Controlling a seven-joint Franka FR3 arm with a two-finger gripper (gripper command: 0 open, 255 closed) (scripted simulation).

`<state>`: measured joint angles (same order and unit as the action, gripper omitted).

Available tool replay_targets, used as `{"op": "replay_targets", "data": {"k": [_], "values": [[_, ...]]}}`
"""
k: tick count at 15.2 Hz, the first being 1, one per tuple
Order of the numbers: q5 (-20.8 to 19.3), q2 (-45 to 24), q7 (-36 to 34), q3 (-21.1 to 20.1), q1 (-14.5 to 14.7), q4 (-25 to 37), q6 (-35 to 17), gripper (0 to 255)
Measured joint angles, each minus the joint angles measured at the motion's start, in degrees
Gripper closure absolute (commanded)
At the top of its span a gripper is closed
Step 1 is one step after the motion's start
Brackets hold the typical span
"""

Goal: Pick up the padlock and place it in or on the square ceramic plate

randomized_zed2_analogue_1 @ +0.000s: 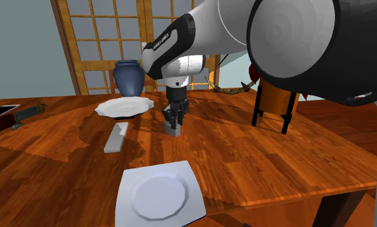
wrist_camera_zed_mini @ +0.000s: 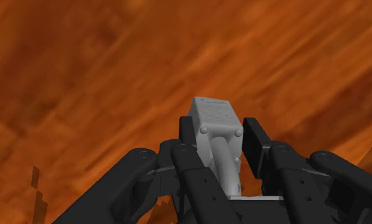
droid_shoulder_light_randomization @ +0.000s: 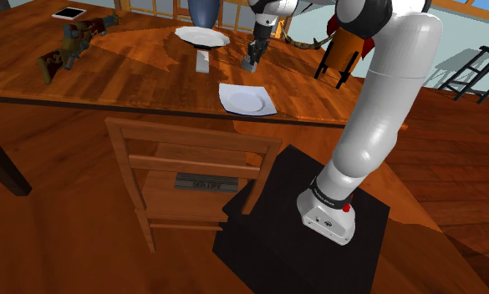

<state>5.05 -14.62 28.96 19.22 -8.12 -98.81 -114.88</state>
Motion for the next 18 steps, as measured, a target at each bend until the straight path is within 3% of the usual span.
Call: {"op": "replay_targets", "data": {"k": [5, 18], "values": [[-0.12, 0.27, -0.12, 0.01, 0.06, 0.51, 0.82, 255], [-0.65, 1.31, -0.42, 0.30, -0.17, 9.00, 10.28, 255]]}}
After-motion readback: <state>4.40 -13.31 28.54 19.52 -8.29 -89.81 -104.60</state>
